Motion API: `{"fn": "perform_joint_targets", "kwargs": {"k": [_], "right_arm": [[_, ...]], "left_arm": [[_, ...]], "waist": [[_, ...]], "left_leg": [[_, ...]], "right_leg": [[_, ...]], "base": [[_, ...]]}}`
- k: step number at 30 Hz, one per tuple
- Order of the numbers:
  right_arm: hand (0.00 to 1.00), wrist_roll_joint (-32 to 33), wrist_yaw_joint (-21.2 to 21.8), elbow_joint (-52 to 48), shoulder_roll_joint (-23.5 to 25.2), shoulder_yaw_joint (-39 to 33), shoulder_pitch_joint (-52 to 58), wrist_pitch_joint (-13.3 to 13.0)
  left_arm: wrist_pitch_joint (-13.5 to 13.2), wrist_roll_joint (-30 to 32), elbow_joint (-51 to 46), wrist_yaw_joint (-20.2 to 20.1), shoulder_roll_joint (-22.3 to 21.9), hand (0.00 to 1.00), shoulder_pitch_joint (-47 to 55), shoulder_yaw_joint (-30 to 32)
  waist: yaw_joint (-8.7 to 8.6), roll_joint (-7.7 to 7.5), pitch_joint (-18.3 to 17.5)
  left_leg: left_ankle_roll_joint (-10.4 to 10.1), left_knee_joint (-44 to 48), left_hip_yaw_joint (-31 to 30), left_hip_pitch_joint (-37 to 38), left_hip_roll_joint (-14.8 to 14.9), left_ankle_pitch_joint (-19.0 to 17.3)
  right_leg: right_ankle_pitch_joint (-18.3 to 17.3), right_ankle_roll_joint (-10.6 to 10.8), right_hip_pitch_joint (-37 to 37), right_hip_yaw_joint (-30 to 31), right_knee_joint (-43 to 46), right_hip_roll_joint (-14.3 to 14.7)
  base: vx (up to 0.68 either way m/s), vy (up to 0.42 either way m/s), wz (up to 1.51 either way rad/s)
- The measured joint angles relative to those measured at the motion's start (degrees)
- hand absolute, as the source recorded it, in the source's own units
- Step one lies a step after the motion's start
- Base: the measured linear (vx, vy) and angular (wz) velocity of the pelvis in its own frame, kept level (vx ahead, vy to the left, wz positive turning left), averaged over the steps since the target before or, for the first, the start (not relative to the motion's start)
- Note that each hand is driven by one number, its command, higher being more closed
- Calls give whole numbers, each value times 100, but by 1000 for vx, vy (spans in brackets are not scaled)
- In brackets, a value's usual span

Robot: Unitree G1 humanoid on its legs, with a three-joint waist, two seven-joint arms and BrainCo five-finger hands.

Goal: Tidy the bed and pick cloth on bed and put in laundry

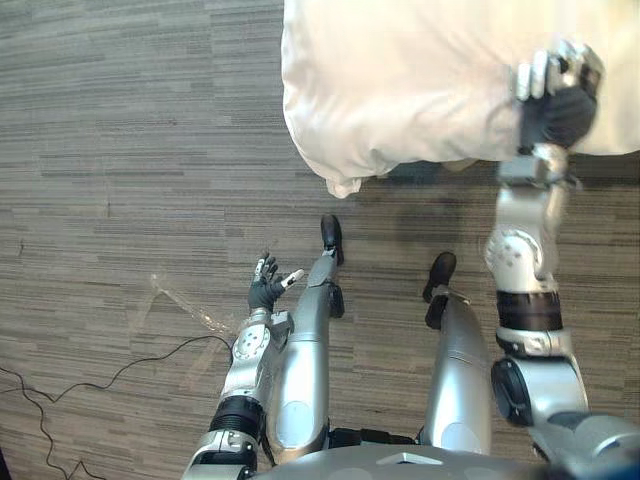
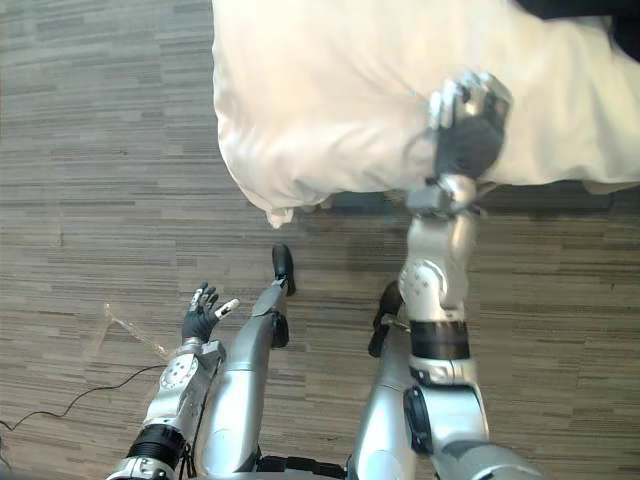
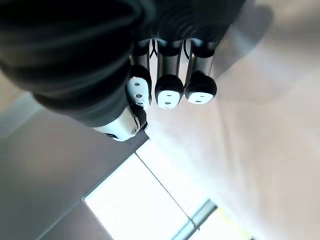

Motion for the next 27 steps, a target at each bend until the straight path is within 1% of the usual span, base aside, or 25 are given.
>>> {"fn": "perform_joint_targets", "kwargs": {"k": [1, 3, 5, 6, 8, 10, 11, 14, 15, 16, 17, 18, 19, 20, 22, 23, 25, 26, 27], "right_arm": [[100, 11, -86, 206, 108, -296, 460, 64], [100, 18, -154, 416, 315, -614, 1135, 124], [100, 18, -179, 496, 421, -783, 1809, 167], [100, 7, -178, 497, 425, -798, 1971, 177], [100, -9, -111, 521, 441, -781, 2301, 229], [100, -28, 17, 595, 452, -662, 2547, 304], [100, -158, 90, 650, 469, -559, 2759, 398], [100, -360, 254, 722, 590, -329, 3235, 563], [0, -481, 296, 891, 670, -258, 3394, 635], [0, -598, 334, 1124, 774, -255, 3536, 706], [0, -735, 375, 1504, 853, -257, 3674, 753], [0, -846, 377, 1714, 890, -263, 3737, 783], [0, -1120, 378, 2163, 952, -282, 3861, 846], [0, -1195, 378, 2426, 975, -281, 3907, 872], [0, -1855, 359, 3446, 1056, -342, 4036, 1157], [0, -2082, 341, 3781, 1129, -469, 4044, 1268], [0, -2466, 286, 4098, 1134, -555, 4048, 1449], [0, -2597, 249, 4221, 1140, -631, 4046, 1509], [0, -2608, 248, 4248, 1142, -671, 4042, 1516]], "left_arm": [[7, 8, -43, 40, -55, 0, -65, 153], [13, 17, -94, 86, -77, 0, -161, 298], [22, 119, -96, 111, -76, 0, -251, 329], [33, 134, -95, 110, -73, 0, -276, 346], [46, 238, -95, 115, -67, 0, -357, 372], [68, 237, -70, 113, -72, 0, -361, 314], [123, 238, -54, 104, -77, 0, -355, 245], [148, 242, 72, 102, -52, 0, -326, 140], [160, 267, 147, 85, -14, 0, -251, 58], [176, 363, 301, 64, 5, 0, -169, 31], [190, 408, 477, 60, 7, 0, -28, 14], [223, 456, 569, 56, 13, 0, 35, 1], [278, 526, 759, 17, 26, 0, 147, -23], [292, 578, 850, -14, 33, 0, 214, -29], [396, 821, 1243, -67, 101, 0, 423, -108], [416, 903, 1402, -77, 109, 0, 476, -124], [439, 1054, 1561, -147, 183, 0, 583, -108], [476, 1127, 1628, -148, 202, 0, 628, -102], [478, 1129, 1641, -148, 198, 0, 636, -100]], "waist": [[-47, -66, 39], [-113, -108, 64], [-186, -203, 117], [-226, -224, 129], [-365, -264, 131], [-386, -314, 132], [-379, -317, 130], [-378, -372, 102], [-376, -419, 74], [-377, -490, -12], [-395, -574, -241], [-396, -628, -353], [-398, -718, -562], [-397, -747, -686], [-404, -825, -1226], [-409, -824, -1384], [-418, -791, -1610], [-439, -749, -1685], [-444, -741, -1693]], "left_leg": [[2, 125, 24, -49, 37, -79], [14, 345, 66, -175, 125, -207], [55, 664, 166, -220, 281, -387], [49, 779, 186, -221, 328, -458], [33, 1133, 254, -161, 516, -697], [14, 1233, 322, 44, 609, -817], [-13, 1264, 340, 214, 664, -890], [-44, 1247, 400, 630, 710, -983], [-68, 1240, 436, 878, 734, -1046], [-79, 1232, 475, 1127, 735, -1111], [-95, 1220, 498, 1313, 734, -1182], [-97, 1193, 520, 1417, 735, -1208], [-109, 1129, 567, 1650, 729, -1240], [-118, 1119, 584, 1749, 730, -1271], [-140, 951, 680, 2104, 680, -1329], [-143, 826, 762, 2330, 659, -1329], [-172, 655, 923, 2616, 667, -1345], [-202, 587, 1001, 2792, 688, -1357], [-208, 566, 1028, 2841, 693, -1354]], "right_leg": [[2, 0, -20, 40, -18, 29], [41, -5, -37, 64, -93, 121], [108, -7, -26, 206, -125, 221], [115, -4, 1, 236, -134, 246], [121, -3, 158, 320, -161, 383], [124, -6, 354, 391, -220, 453], [123, -7, 553, 402, -298, 504], [115, -16, 998, 403, -467, 557], [113, -17, 1266, 411, -574, 577], [107, -11, 1541, 418, -673, 587], [99, 2, 1760, 417, -792, 594], [97, 7, 1869, 418, -850, 592], [103, 18, 2130, 418, -1001, 594], [109, 25, 2253, 416, -1078, 590], [152, 79, 2659, 405, -1413, 567], [205, 89, 2860, 407, -1575, 560], [276, 100, 3082, 439, -1764, 566], [297, 83, 3184, 446, -1791, 585], [297, 83, 3208, 443, -1789, 587]], "base": [[6, -4, -17], [26, -13, -27], [45, -11, -43], [48, -7, -44], [53, -10, -42], [50, -16, -36], [56, -19, -27], [54, -15, -14], [82, -2, -16], [109, 11, -16], [133, 25, -11], [167, 18, -8], [165, 15, -6], [164, 27, -6], [177, 29, -8], [152, 1, -16], [98, -18, -33], [71, -31, -33], [49, -45, -36]]}}
